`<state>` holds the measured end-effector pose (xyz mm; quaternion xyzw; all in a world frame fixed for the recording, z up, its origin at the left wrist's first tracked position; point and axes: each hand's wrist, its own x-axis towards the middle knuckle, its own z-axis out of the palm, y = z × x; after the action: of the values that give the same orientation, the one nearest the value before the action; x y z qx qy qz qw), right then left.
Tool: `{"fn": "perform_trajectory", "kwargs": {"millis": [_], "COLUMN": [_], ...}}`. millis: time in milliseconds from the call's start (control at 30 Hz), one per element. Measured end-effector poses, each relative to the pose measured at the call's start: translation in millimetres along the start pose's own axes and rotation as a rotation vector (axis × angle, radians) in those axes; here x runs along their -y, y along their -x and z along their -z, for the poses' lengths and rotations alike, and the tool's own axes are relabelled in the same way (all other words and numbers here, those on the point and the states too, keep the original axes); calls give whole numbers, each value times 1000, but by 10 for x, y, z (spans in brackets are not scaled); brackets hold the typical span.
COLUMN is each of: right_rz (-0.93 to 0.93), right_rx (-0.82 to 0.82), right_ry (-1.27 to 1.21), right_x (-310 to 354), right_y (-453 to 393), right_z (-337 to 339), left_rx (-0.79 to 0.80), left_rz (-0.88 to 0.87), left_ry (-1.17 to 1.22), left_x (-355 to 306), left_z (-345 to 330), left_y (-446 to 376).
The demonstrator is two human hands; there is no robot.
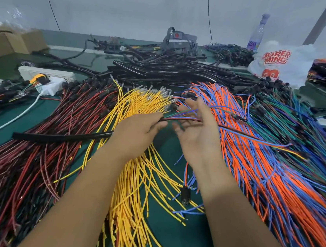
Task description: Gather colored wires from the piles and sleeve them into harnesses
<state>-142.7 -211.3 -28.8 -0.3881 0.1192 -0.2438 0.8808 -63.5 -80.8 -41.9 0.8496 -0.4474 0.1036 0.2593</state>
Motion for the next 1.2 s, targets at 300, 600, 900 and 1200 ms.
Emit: {"fn": "perform_trajectory", "kwargs": {"millis": [300,600,900,1200], "right_rz": [382,229,89,567], "right_rx": [-387,-119,-111,-335], "right_ry": [386,469,-163,431], "right_x": [-87,-223,58,37], "right_y": [-39,-8,-10,90], "right_z": [-1,-36,71,-7], "left_rx": [5,2,0,-142], "left_rz": [45,-70,107,166], "left_ry": [-152,-40,100,-221], "left_x": [90,-155,-38,69], "left_z": [3,-50,2,27], "left_y": [13,-16,-25,-10]}}
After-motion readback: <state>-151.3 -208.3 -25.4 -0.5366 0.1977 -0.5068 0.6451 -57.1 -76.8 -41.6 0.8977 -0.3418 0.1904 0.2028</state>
